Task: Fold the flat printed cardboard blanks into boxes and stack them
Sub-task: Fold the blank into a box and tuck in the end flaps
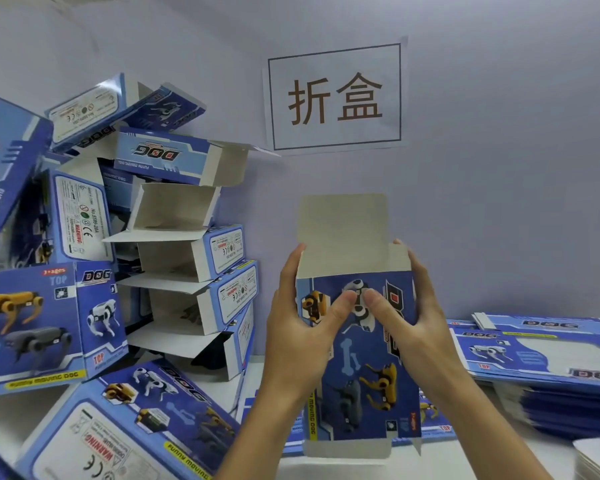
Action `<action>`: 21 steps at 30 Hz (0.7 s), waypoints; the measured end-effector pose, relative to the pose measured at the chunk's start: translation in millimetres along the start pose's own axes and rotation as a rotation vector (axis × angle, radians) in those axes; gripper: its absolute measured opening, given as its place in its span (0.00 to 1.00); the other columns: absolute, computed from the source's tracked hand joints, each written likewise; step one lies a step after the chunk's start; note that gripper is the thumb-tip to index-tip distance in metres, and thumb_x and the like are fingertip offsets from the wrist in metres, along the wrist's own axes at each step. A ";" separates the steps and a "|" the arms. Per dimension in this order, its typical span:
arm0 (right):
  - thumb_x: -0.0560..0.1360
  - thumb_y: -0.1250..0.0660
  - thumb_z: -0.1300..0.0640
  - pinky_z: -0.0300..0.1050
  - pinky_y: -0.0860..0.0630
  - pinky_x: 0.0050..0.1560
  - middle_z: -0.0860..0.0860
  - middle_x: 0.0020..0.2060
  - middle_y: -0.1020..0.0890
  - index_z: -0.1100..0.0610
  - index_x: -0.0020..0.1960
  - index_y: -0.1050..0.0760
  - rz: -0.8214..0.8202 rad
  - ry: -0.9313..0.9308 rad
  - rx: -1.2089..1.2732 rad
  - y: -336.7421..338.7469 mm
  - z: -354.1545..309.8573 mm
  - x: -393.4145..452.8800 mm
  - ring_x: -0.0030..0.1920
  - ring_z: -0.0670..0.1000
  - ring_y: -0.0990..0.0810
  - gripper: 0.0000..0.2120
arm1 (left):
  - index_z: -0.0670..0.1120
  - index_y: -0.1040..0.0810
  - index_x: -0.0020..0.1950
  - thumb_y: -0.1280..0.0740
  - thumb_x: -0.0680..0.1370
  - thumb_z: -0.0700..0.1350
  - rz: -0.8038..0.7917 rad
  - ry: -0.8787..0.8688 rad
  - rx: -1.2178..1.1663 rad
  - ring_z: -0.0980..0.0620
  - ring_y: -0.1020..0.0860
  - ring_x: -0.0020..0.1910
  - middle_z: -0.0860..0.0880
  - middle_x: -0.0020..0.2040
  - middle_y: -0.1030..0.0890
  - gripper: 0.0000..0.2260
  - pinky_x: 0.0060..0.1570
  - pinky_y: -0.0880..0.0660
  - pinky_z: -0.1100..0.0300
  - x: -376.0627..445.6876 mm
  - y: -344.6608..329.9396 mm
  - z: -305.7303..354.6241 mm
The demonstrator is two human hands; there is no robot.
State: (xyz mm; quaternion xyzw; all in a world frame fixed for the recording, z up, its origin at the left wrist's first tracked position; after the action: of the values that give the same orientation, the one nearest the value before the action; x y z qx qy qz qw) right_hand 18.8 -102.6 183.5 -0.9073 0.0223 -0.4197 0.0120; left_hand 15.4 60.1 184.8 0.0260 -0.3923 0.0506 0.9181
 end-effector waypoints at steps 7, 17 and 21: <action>0.74 0.28 0.53 0.45 0.18 0.35 0.51 0.42 0.15 0.46 0.56 0.27 -0.097 -0.111 0.084 -4.8 4.5 -1.4 0.40 0.55 0.14 0.13 | 0.60 0.27 0.54 0.27 0.68 0.61 -0.024 0.115 -0.050 0.43 0.17 0.52 0.43 0.58 0.22 0.19 0.47 0.18 0.43 -1.3 -1.6 -17.7; 0.71 0.39 0.50 0.51 0.23 0.33 0.65 0.42 0.22 0.39 0.55 0.29 0.004 -0.220 0.141 -3.4 10.9 8.2 0.34 0.59 0.21 0.14 | 0.60 0.28 0.59 0.44 0.83 0.41 0.075 0.203 -0.216 0.51 0.24 0.35 0.51 0.40 0.22 0.14 0.29 0.28 0.63 3.2 8.1 -21.7; 0.70 0.39 0.52 0.51 0.20 0.34 0.61 0.45 0.19 0.35 0.64 0.31 0.002 -0.237 0.164 -2.0 12.1 7.8 0.35 0.59 0.20 0.24 | 0.69 0.29 0.63 0.44 0.83 0.39 0.052 0.246 -0.246 0.47 0.23 0.41 0.62 0.39 0.20 0.22 0.40 0.24 0.52 4.9 5.4 -19.0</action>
State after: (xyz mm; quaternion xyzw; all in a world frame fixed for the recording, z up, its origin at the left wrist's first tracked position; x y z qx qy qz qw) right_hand 33.1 -101.0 181.7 -0.9465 -0.0126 -0.3100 0.0889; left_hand 31.8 67.5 175.2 -0.1031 -0.2805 0.0287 0.9539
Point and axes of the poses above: each hand's wrist, its own x-axis towards the middle knuckle, its own y-axis out of the back of the hand, z = x × y, the point moved 10 cm from there along x, towards the middle knuckle
